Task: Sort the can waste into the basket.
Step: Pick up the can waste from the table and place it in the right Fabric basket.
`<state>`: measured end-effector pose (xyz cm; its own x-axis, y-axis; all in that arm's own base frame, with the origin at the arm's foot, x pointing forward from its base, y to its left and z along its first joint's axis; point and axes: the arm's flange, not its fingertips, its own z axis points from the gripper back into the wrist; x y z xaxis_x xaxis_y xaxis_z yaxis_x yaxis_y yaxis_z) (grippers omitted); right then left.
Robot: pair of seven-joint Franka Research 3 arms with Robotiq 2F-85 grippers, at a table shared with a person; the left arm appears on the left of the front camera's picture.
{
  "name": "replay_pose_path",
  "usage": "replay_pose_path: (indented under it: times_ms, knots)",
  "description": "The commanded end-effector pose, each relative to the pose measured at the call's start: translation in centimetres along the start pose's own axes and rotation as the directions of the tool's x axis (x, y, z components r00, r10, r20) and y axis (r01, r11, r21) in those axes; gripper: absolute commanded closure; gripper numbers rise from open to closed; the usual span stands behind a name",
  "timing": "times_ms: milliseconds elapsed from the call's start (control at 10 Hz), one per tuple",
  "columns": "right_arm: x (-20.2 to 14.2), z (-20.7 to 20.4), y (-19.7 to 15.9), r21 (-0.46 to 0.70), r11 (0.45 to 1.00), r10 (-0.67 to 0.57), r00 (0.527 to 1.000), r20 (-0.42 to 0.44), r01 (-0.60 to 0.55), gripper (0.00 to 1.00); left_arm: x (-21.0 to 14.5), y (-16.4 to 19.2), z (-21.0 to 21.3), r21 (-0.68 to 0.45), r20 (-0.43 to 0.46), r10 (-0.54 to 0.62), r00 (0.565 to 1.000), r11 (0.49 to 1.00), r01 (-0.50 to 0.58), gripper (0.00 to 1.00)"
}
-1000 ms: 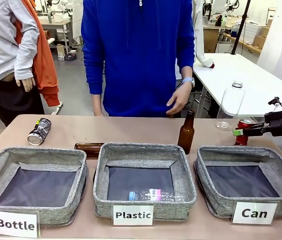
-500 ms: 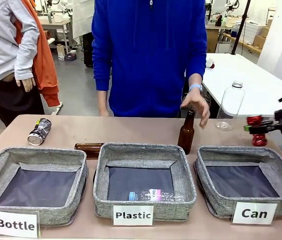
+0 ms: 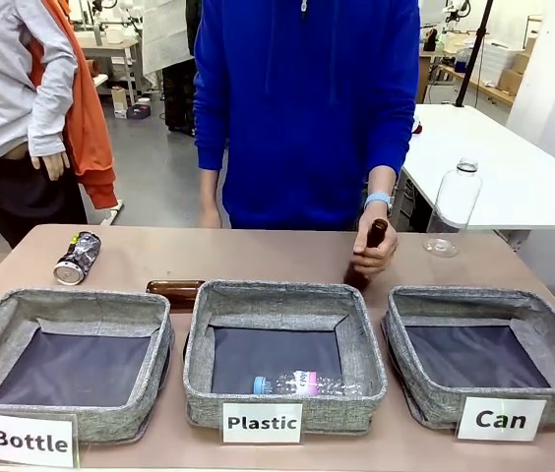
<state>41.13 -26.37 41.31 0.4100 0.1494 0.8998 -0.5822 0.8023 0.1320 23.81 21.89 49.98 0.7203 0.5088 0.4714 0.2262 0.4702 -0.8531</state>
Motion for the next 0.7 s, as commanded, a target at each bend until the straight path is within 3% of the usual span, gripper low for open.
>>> replay_pose_path:
  times_ms: [0, 100, 300, 600]
  knots:
    - [0.6, -1.1, 9.0, 0.149, 0.988, 0.072, 0.984, -0.161, -0.048, 1.00, 0.2, 0.0, -0.1, -0.014, 0.011, -0.019, 1.000, 1.000, 0.019, 0.00]
    - [0.9, -1.6, 12.5, 0.221, 0.973, 0.125, 0.966, -0.228, -0.074, 1.00, 0.2, 0.0, -0.1, -0.014, 0.011, -0.019, 1.000, 1.000, 0.019, 0.00]
    - [2.4, -3.3, 18.5, 0.312, 0.928, 0.291, 0.918, -0.270, -0.203, 1.00, 0.2, 0.0, -0.1, -0.014, 0.011, -0.019, 1.000, 1.000, 0.019, 0.00]
    - [4.9, -7.9, 23.6, 0.403, 0.866, 0.470, 0.758, -0.452, -0.297, 1.00, 0.2, 0.0, -0.1, -0.014, 0.011, -0.019, 1.000, 1.000, 0.019, 0.00]
